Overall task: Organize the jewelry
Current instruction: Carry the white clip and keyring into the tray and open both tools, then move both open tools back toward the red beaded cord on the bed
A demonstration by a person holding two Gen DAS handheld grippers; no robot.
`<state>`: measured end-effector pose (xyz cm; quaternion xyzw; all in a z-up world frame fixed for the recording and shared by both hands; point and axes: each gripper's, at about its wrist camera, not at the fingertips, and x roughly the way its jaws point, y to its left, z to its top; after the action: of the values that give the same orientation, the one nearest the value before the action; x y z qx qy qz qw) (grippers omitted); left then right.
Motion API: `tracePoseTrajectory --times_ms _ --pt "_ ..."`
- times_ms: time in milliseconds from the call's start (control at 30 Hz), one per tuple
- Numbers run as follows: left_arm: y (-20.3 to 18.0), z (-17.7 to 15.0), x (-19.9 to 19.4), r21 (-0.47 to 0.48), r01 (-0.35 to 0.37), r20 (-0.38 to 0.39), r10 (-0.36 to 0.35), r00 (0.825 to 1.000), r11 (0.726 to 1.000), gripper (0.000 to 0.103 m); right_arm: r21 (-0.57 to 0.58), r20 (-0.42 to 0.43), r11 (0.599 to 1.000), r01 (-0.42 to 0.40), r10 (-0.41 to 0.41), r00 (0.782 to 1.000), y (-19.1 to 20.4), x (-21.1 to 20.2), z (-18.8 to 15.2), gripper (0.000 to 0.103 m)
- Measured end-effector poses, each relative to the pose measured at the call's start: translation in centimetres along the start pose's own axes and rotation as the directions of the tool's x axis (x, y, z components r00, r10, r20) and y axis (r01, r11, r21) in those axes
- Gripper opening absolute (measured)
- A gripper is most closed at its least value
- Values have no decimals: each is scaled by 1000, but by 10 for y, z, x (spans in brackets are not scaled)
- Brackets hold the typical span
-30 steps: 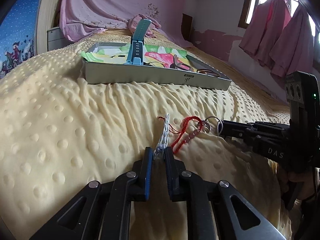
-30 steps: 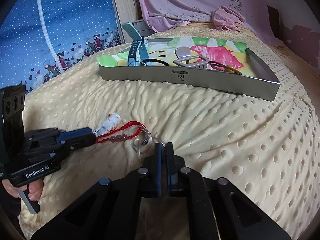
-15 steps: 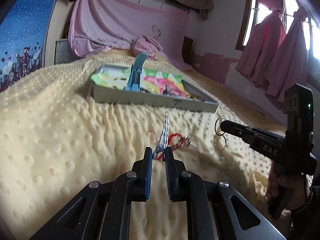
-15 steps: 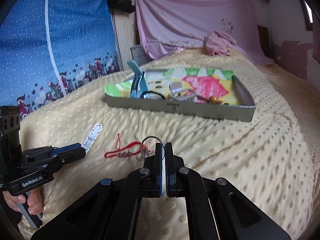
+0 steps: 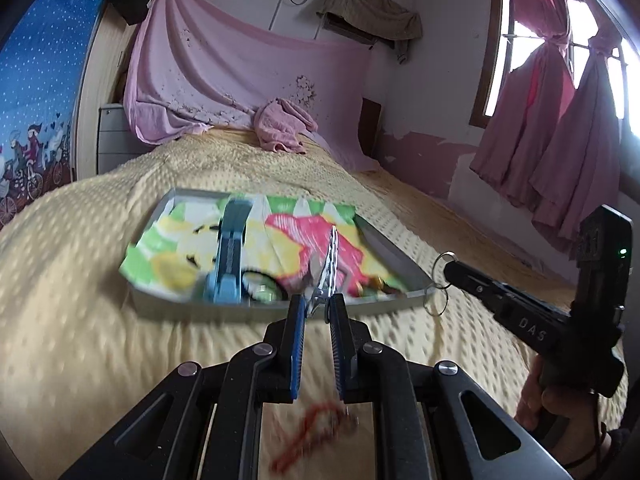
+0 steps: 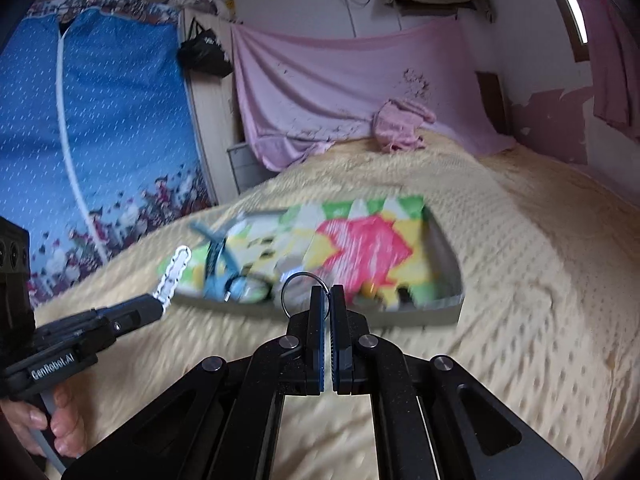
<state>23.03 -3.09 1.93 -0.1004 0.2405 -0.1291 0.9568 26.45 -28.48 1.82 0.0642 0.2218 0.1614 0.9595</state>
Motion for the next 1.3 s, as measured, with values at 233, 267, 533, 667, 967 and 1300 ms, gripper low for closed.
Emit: tracePoseTrajectory --times_ms 233,267,533,667,967,1300 --pt "-2 24 48 -1 -31 -9 31 999 1000 12 17 17 1000 19 -19 1000 -16 32 29 3" --pt "-1 25 54 -1 -35 -18 35 999 999 12 19 17 1000 22 -22 1000 -19 38 31 3" --pt "5 23 101 -24 -91 -139 87 986 996 12 87 -29 995 41 -38 999 -33 83 17 3" --pt "7 20 112 -16 -100 -185 95 978 995 12 101 -92 994 48 -39 995 -35 99 7 3" --pt "11 19 111 -42 -91 -192 81 978 995 13 97 -154 994 57 -42 987 -36 113 -6 3" --pt "16 18 85 -95 -82 -93 73 993 992 54 64 -111 996 56 -49 993 -31 97 0 28"
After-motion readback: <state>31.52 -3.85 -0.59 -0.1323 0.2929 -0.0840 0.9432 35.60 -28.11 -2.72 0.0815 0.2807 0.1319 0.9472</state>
